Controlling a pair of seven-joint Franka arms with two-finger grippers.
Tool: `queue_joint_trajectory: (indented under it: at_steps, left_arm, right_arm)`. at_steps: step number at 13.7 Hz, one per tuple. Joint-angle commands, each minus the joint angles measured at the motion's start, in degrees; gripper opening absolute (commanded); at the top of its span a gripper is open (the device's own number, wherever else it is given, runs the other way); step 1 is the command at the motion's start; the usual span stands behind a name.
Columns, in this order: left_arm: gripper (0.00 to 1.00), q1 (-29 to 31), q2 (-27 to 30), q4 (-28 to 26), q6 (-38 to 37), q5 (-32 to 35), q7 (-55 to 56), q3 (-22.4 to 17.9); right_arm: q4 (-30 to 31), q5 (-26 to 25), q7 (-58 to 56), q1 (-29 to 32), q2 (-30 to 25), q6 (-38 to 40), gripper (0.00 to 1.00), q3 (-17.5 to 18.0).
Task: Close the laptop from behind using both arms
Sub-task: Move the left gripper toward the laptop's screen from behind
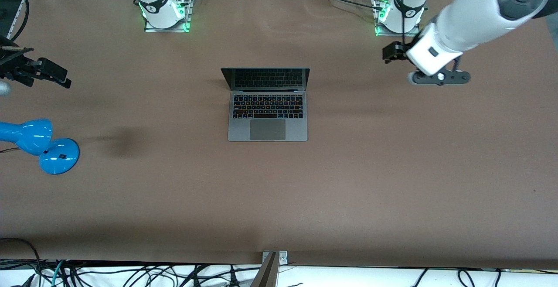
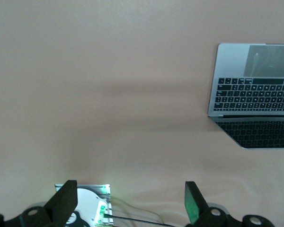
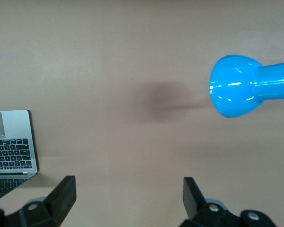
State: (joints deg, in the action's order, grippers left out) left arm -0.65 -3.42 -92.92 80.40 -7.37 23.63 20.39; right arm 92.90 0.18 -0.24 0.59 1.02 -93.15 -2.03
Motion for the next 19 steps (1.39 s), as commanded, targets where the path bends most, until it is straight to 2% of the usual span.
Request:
queue_joint_trajectory:
  at_steps: [1,6,9,15,19]
  left_arm:
    - [1.00,0.6,1.0,-2.5,2.1,-1.1,5.1,4.6]
    - [1.00,0.5,1.0,-5.4,6.0,-3.6,14.0,12.2]
    - [1.00,0.5,1.1,-8.2,9.0,-5.1,17.2,15.1]
    - [0.99,0.4,0.9,-9.2,11.5,-5.3,20.9,17.4]
    - [0.97,0.3,0.5,-9.2,11.6,-5.5,26.2,18.7]
  right_arm:
    - [-1.1,0.9,0.2,0.6,0.4,0.8,1.00,0.5]
    - [-1.1,0.9,0.2,0.6,0.4,0.8,1.00,0.5]
    - [-1.1,0.9,0.2,0.6,0.4,0.8,1.00,0.5]
    - [-0.7,1.8,0.2,0.1,0.4,4.1,1.00,1.9]
    - [-0.7,1.8,-0.6,-2.3,1.2,7.7,1.00,1.9]
